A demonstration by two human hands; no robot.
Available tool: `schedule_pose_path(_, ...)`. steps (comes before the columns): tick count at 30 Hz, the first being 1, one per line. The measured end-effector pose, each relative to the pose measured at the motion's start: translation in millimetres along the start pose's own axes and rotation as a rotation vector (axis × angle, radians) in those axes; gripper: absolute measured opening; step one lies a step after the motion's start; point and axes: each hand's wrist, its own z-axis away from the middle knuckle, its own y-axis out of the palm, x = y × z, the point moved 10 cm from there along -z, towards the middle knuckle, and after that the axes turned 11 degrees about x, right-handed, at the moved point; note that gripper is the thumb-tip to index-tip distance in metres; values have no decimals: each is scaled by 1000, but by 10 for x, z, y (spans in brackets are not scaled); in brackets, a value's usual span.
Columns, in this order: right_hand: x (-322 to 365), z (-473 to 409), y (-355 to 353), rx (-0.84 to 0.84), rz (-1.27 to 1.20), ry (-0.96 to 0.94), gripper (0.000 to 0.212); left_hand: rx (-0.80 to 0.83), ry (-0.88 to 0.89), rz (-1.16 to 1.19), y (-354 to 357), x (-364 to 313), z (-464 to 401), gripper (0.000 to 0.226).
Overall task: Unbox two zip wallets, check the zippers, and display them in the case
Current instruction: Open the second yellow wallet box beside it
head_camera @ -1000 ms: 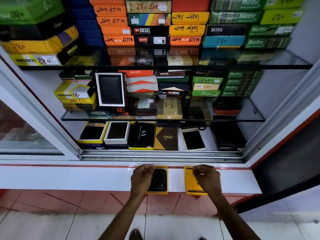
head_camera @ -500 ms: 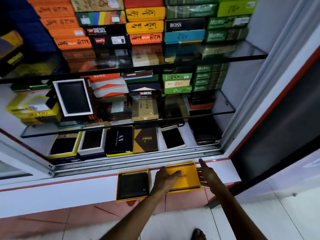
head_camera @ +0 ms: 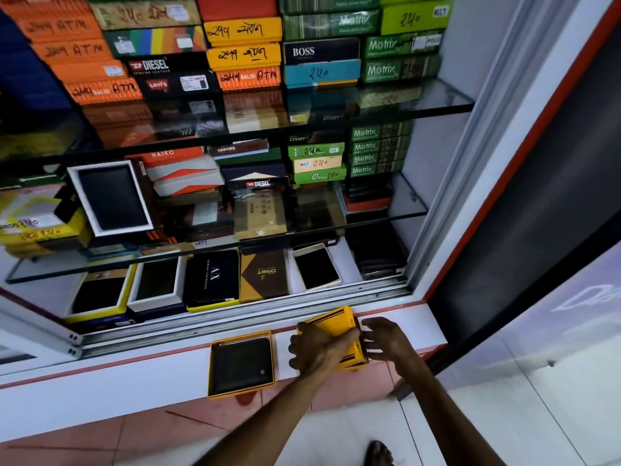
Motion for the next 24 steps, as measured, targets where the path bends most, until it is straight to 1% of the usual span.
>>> schedule_pose_path(1,3,25,-33,-40,39,-28,20,21,53,47,-46,6,36,115)
schedule_pose_path(2,25,29,-83,-90,131,-52,18,59,114,109,-78,19,29,101)
schedule_pose_path(4,146,36,-135,-186,379,-109,15,91,246,277,-201,56,9,71)
schedule_pose_path(6,272,80,-133,-239,580,-150,11,36,299,484,-401,206,7,43)
schedule_pose_path(7,325,102,-133,-264,629,-161,10,-17,298,560,-527,309,24,31)
schedule_pose_path(9,398,157,-185,-299,601,-168,7,-141,321,601,-742,482,66,17)
schedule_pose_path(11,460,224,-268,-317,518,-183,5,-234,354,540,-876,576,116,17)
schedule_pose_path(13,515,264,-296,-303,467,-207,10,-261,353,453,-898,638,119,12)
schedule_pose_path(14,536,273,-271,-284,440,-215,12,-264,348,405,-890,648,103,11)
schedule_pose_path(16,540,254,-175,-233,376,-208,12,-251,326,298,-834,638,56,17)
schedule_pose_path(18,511,222,-46,-188,355,-181,15,-187,284,237,-721,597,10,16)
schedule_pose_path(21,498,215,91,-227,482,-213,14,-56,257,205,-546,481,-12,16)
schedule_pose_path(22,524,225,137,-253,568,-249,12,-34,260,205,-521,444,-17,16)
schedule_pose_path(24,551,247,238,-285,738,-290,16,1,254,224,-485,389,-29,23)
